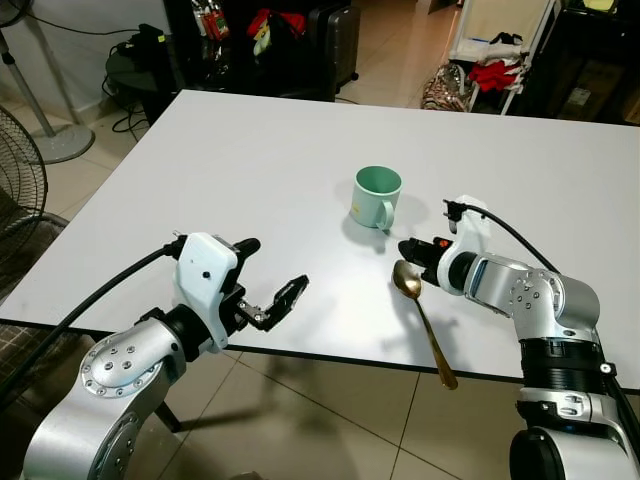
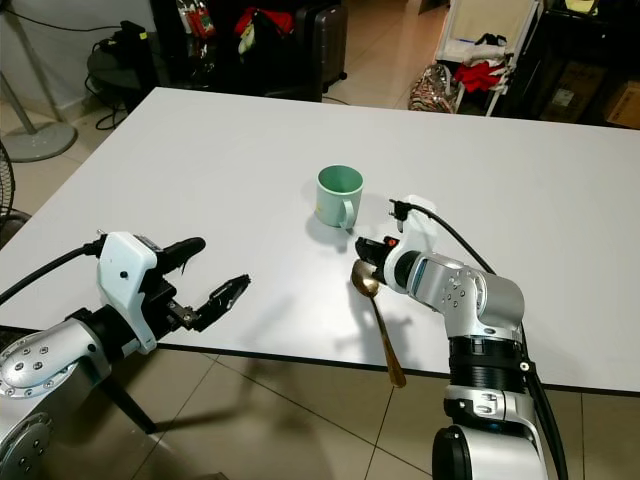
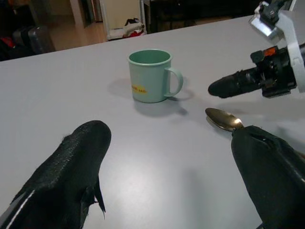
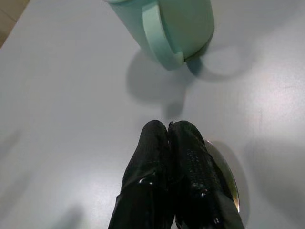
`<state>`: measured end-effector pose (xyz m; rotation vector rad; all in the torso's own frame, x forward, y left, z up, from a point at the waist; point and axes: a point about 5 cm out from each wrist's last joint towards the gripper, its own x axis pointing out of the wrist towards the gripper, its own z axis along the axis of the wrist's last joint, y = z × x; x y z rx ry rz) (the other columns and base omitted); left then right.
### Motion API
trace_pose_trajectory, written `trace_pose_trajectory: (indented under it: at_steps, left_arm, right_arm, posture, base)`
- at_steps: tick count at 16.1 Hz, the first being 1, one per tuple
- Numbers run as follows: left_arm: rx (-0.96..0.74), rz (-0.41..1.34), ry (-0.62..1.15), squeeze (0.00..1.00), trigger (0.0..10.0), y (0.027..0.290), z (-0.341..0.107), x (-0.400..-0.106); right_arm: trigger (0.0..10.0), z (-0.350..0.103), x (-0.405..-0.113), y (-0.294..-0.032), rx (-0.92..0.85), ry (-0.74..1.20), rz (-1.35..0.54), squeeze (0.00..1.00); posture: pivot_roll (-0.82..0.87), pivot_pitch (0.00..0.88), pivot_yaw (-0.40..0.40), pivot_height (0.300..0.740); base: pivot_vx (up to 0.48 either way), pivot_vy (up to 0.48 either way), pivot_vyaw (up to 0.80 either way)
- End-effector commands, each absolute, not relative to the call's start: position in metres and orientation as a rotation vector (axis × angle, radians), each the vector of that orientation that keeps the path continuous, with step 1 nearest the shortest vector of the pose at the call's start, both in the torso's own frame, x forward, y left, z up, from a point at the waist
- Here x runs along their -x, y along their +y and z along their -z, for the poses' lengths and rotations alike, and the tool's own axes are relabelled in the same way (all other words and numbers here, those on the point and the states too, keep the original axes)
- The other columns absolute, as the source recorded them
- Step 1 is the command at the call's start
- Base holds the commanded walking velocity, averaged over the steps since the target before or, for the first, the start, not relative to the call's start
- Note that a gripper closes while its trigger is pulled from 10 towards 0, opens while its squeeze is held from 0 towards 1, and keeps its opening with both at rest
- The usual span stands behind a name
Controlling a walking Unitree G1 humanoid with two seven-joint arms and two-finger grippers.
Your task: Setting the table
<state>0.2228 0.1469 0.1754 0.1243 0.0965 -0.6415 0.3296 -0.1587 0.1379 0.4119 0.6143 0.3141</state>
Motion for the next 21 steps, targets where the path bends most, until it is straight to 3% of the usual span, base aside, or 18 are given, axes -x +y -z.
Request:
trace_pose_trajectory:
  at_steps: [1, 2, 3, 5, 7, 11, 17, 18, 19, 20, 21]
  left_arm:
    - [-0.127, 0.649, 0.085, 0.00, 10.0, 0.148, -0.180, -0.222]
    - [-0.127, 0.647, 0.084, 0.00, 10.0, 0.148, -0.181, -0.222]
    - [-0.124, 0.641, 0.083, 0.00, 10.0, 0.146, -0.181, -0.222]
    - [-0.124, 0.642, 0.088, 0.00, 10.0, 0.144, -0.180, -0.222]
    - [-0.127, 0.635, 0.091, 0.00, 10.0, 0.142, -0.178, -0.222]
    - [-0.142, 0.651, 0.122, 0.00, 10.0, 0.142, -0.174, -0.216]
    - [-0.150, 0.659, 0.127, 0.00, 10.0, 0.146, -0.177, -0.213]
    - [-0.153, 0.664, 0.128, 0.00, 10.0, 0.145, -0.177, -0.212]
    - [-0.158, 0.667, 0.128, 0.00, 10.0, 0.145, -0.177, -0.213]
    - [-0.162, 0.669, 0.126, 0.00, 10.0, 0.145, -0.178, -0.214]
    - [-0.166, 0.669, 0.123, 0.00, 10.0, 0.146, -0.179, -0.215]
  right_arm:
    - [10.0, -0.150, -0.329, -0.161, -0.386, 0.577, -0.327, 0.00]
    - [10.0, -0.153, -0.324, -0.164, -0.362, 0.572, -0.323, 0.00]
    - [10.0, -0.155, -0.311, -0.167, -0.157, 0.588, -0.299, 1.00]
    - [10.0, -0.153, -0.299, -0.165, 0.023, 0.639, -0.281, 1.00]
    - [10.0, -0.149, -0.283, -0.162, 0.089, 0.798, -0.261, 1.00]
    - [10.0, -0.144, -0.259, -0.154, 0.153, 0.878, -0.266, 1.00]
    - [10.0, -0.139, -0.250, -0.148, 0.186, 0.897, -0.244, 1.00]
    - [10.0, -0.135, -0.249, -0.148, 0.193, 0.910, -0.230, 0.95]
    - [10.0, -0.131, -0.249, -0.146, 0.165, 0.931, -0.233, 0.22]
    - [10.0, -0.129, -0.250, -0.145, 0.150, 0.945, -0.233, 0.00]
    - [10.0, -0.127, -0.250, -0.144, 0.156, 0.956, -0.232, 0.00]
  posture:
    - [-0.05, 0.017, -0.022, 0.740]
    - [-0.06, 0.019, -0.021, 0.740]
    - [-0.06, 0.025, -0.020, 0.740]
    - [-0.07, 0.037, -0.025, 0.740]
    - [-0.07, 0.042, -0.031, 0.740]
    - [-0.07, 0.066, -0.019, 0.740]
    - [-0.05, 0.073, -0.008, 0.740]
    - [-0.05, 0.072, -0.006, 0.740]
    - [-0.05, 0.070, -0.005, 0.740]
    - [-0.05, 0.069, -0.005, 0.740]
    - [-0.04, 0.068, -0.007, 0.740]
  base:
    - [0.000, 0.000, 0.00]
    - [0.000, 0.000, 0.00]
    - [0.000, 0.000, 0.00]
    - [0.000, 0.000, 0.00]
    - [0.000, 0.000, 0.00]
    - [0.000, 0.000, 0.00]
    - [0.000, 0.000, 0.00]
    - [0.000, 0.000, 0.00]
    - [0.000, 0.000, 0.00]
    - [0.000, 0.000, 0.00]
    - [0.000, 0.000, 0.00]
